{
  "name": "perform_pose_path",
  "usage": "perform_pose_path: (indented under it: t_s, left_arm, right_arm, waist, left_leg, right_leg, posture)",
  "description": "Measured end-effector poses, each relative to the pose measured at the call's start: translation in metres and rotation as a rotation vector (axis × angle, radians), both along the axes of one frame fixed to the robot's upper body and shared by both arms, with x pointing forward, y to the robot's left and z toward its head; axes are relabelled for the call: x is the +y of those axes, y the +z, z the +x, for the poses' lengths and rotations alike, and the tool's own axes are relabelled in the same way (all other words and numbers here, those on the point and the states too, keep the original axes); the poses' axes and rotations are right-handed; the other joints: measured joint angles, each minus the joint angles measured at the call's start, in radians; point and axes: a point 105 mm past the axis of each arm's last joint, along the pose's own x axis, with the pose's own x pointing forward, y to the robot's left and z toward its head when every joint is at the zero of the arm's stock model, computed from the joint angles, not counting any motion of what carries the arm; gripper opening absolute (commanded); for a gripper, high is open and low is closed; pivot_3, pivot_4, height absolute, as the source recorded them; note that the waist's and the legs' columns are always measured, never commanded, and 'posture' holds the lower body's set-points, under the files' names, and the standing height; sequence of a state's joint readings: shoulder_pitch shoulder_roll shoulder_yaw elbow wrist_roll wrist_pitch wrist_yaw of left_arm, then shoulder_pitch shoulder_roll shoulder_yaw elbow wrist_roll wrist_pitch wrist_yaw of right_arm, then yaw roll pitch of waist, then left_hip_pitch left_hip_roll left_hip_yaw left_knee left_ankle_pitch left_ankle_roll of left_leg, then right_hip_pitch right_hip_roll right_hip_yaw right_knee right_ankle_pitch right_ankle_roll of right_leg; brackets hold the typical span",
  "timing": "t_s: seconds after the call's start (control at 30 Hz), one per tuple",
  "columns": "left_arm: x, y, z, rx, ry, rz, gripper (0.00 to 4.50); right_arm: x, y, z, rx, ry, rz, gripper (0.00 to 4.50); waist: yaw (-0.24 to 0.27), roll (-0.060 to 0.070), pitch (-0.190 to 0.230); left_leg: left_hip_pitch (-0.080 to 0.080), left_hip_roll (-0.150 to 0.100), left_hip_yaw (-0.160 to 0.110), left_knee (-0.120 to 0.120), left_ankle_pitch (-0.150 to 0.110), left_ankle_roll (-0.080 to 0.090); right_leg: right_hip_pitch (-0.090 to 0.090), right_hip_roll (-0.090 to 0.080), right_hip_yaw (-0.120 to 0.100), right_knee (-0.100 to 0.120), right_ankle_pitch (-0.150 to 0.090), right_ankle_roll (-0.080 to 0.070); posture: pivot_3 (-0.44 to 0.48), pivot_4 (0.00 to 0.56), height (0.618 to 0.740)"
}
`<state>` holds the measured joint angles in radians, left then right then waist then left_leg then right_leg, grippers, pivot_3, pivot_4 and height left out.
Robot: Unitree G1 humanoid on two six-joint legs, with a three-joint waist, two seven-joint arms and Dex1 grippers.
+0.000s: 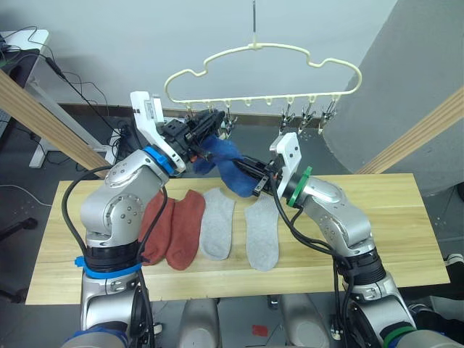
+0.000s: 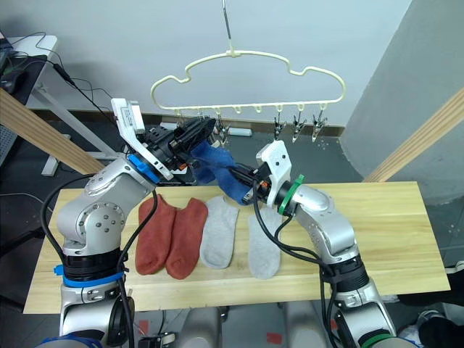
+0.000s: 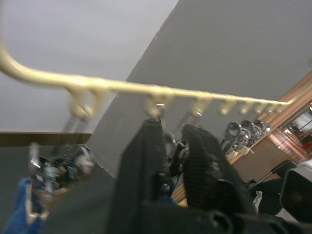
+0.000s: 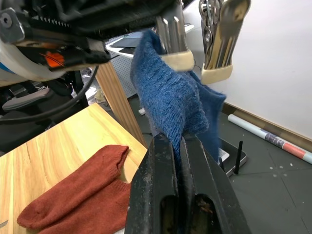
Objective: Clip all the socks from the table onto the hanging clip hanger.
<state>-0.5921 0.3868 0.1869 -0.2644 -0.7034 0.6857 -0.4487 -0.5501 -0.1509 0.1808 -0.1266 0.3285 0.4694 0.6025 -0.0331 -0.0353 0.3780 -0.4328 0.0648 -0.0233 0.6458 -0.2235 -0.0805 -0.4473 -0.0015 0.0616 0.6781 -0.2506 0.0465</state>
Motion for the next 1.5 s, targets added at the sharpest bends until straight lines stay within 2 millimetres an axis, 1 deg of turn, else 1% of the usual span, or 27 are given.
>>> perform_pose_path:
  t_s: [0.03,0.17,0.2,0.23,0.3,0.33,0.4,0.5,0.57,0.63,0.7,0.77,0.83,0.93,1.0,1.1,1.13,1.17,1.27,1.37,1.5]
  left_arm:
    - [0.0,0.001,0.0,-0.002,0.0,0.003,2.32]
    - [0.001,0.0,-0.001,0.0,0.001,0.005,3.53]
    - [0.001,-0.001,-0.001,0.0,0.002,0.011,3.56]
    - [0.003,-0.003,-0.002,0.002,0.006,0.027,3.56]
    - [0.008,-0.008,-0.002,0.007,0.02,0.06,3.56]
    - [0.009,-0.01,-0.002,0.007,0.026,0.066,3.56]
    - [0.013,-0.012,-0.002,-0.006,0.049,0.088,3.56]
    - [0.021,-0.021,-0.003,-0.023,0.088,0.142,3.56]
    - [0.024,-0.024,-0.003,-0.033,0.1,0.162,3.56]
    - [0.024,-0.024,-0.007,-0.075,0.109,0.185,3.56]
    - [0.025,-0.03,-0.016,-0.111,0.111,0.231,3.56]
    - [0.027,-0.04,-0.021,-0.119,0.119,0.26,3.56]
    - [0.021,-0.042,-0.024,-0.137,0.112,0.251,3.56]
    - [0.006,-0.036,-0.029,-0.191,0.098,0.217,3.56]
    - [0.001,-0.035,-0.03,-0.215,0.104,0.207,3.56]
    - [-0.002,-0.036,-0.03,-0.226,0.119,0.189,3.56]
    - [-0.003,-0.036,-0.03,-0.232,0.125,0.177,3.18]
    - [-0.006,-0.036,-0.029,-0.241,0.138,0.162,2.98]
    - [-0.013,-0.042,-0.024,-0.248,0.18,0.142,2.08]
    - [-0.02,-0.051,-0.018,-0.237,0.212,0.134,2.08]
    - [-0.024,-0.053,-0.012,-0.253,0.248,0.132,2.08]
  right_arm:
    - [0.0,0.0,0.0,-0.001,-0.001,-0.002,0.0]
    - [0.002,-0.003,0.002,0.0,-0.004,-0.02,0.0]
    - [0.002,-0.003,0.003,-0.006,-0.005,-0.031,0.51]
    - [0.004,-0.004,0.002,-0.013,-0.001,-0.046,0.73]
    - [0.007,-0.008,0.0,-0.022,0.009,-0.08,1.38]
    - [0.007,-0.01,0.0,-0.025,0.01,-0.093,1.76]
    - [0.007,-0.019,-0.004,-0.047,0.021,-0.174,2.54]
    - [0.0,-0.037,-0.011,-0.038,0.02,-0.25,2.54]
    - [-0.005,-0.039,-0.013,-0.039,0.011,-0.265,2.54]
    - [-0.011,-0.033,-0.022,-0.079,0.019,-0.284,2.54]
    - [-0.03,-0.025,-0.034,-0.108,0.018,-0.311,2.54]
    - [-0.054,-0.01,-0.04,-0.133,-0.025,-0.328,2.54]
    - [-0.067,0.006,-0.045,-0.153,-0.047,-0.317,2.54]
    - [-0.078,0.023,-0.056,-0.165,-0.053,-0.306,2.54]
    - [-0.083,0.027,-0.061,-0.153,-0.059,-0.308,2.54]
    - [-0.088,0.028,-0.065,-0.124,-0.071,-0.314,2.54]
    - [-0.089,0.029,-0.065,-0.116,-0.075,-0.316,2.59]
    - [-0.09,0.031,-0.067,-0.109,-0.078,-0.312,2.59]
    - [-0.092,0.041,-0.073,-0.115,-0.093,-0.296,2.59]
    - [-0.097,0.045,-0.074,-0.107,-0.125,-0.289,2.59]
    - [-0.099,0.046,-0.073,-0.089,-0.141,-0.287,2.59]
  waist:
    - [0.0,0.0,0.0]
    - [0.0,0.0,0.0]
    - [0.0,0.0,0.0]
    - [0.0,0.0,0.0]
    - [-0.001,0.0,0.0]
    - [-0.001,0.0,0.0]
    - [0.0,0.0,0.0]
    - [0.0,0.0,0.0]
    - [0.001,0.0,0.0]
    - [0.001,0.0,0.0]
    - [0.002,0.0,0.0]
    - [0.003,0.0,0.0]
    - [0.003,0.0,0.0]
    - [0.003,0.0,0.0]
    - [0.002,0.0,0.0]
    - [-0.001,0.0,0.0]
    - [-0.001,0.0,0.0]
    - [0.0,0.0,0.0]
    - [0.0,0.0,0.0]
    - [-0.002,0.0,0.0]
    - [-0.004,0.0,0.0]
  left_leg:
    - [0.0,0.0,0.0,0.0,0.0,0.0]
    - [0.0,0.0,0.0,0.0,0.0,0.0]
    - [0.0,0.0,0.0,0.0,0.0,0.0]
    - [0.0,0.0,0.0,0.0,0.0,0.0]
    - [0.0,0.0,0.0,0.0,0.0,0.0]
    - [0.0,0.0,0.0,0.0,0.0,0.0]
    - [0.0,0.0,0.0,0.0,0.0,0.0]
    - [0.0,0.0,0.0,0.0,0.0,0.0]
    - [0.0,0.0,0.0,0.0,0.0,0.0]
    - [0.0,0.0,0.0,0.0,0.0,0.0]
    - [0.0,0.0,0.001,-0.001,0.0,0.0]
    - [0.0,0.0,0.001,0.0,0.0,0.0]
    - [0.0,0.0,0.0,-0.001,0.0,0.0]
    - [0.0,0.0,0.0,0.0,0.0,0.0]
    - [0.0,0.0,0.001,0.0,0.0,0.0]
    - [0.001,0.0,0.001,0.0,0.0,0.0]
    - [0.001,0.0,0.001,0.0,0.0,0.0]
    - [0.001,0.0,0.001,0.0,0.0,0.0]
    - [0.001,-0.001,0.001,0.0,0.0,0.0]
    - [0.0,-0.001,0.001,0.0,0.0,0.0]
    - [0.0,-0.001,0.001,0.0,0.0,0.0]
  right_leg:
    - [0.0,0.0,0.0,0.0,0.0,0.0]
    - [0.0,0.0,0.0,0.0,0.0,0.0]
    - [0.0,0.0,0.0,0.0,0.0,0.0]
    - [0.0,0.0,0.0,0.0,0.0,0.0]
    - [-0.001,0.0,0.0,0.0,0.0,0.0]
    - [-0.001,0.0,0.0,0.0,0.0,0.0]
    - [-0.001,0.0,0.0,0.0,0.0,0.0]
    - [-0.001,0.0,0.001,0.0,0.0,0.0]
    - [-0.001,0.0,0.001,0.0,0.0,0.0]
    - [0.0,0.0,0.0,0.0,0.0,0.0]
    - [0.0,-0.001,0.001,-0.001,0.0,0.0]
    - [0.0,-0.001,0.001,-0.001,0.0,0.0]
    - [0.0,-0.001,0.0,0.0,-0.001,0.001]
    - [0.0,-0.001,0.0,0.0,-0.002,0.004]
    - [0.001,-0.001,0.001,0.0,-0.002,0.004]
    - [0.0,0.0,0.001,0.0,-0.002,0.004]
    - [0.0,0.0,0.001,0.0,-0.002,0.004]
    - [0.001,0.0,0.001,0.0,-0.002,0.003]
    - [0.001,0.0,0.002,0.0,-0.001,0.002]
    - [0.001,0.0,0.001,-0.001,-0.001,0.003]
    - [0.001,0.0,0.002,-0.001,-0.002,0.003]
  posture:
    - [-0.054,0.366,0.74]
    - [-0.052,0.368,0.74]
    - [-0.052,0.368,0.74]
    - [-0.05,0.367,0.74]
    - [-0.05,0.367,0.74]
    - [-0.049,0.368,0.74]
    - [-0.049,0.368,0.74]
    - [-0.049,0.368,0.74]
    - [-0.046,0.367,0.74]
    - [-0.042,0.368,0.74]
    - [-0.042,0.369,0.74]
    - [-0.045,0.37,0.74]
    - [-0.055,0.37,0.74]
    - [-0.055,0.37,0.74]
    - [-0.055,0.37,0.74]
    - [-0.094,0.377,0.74]
    - [-0.106,0.379,0.74]
    - [-0.106,0.379,0.74]
    - [-0.116,0.375,0.74]
    - [-0.128,0.376,0.74]
    - [-0.133,0.373,0.74]
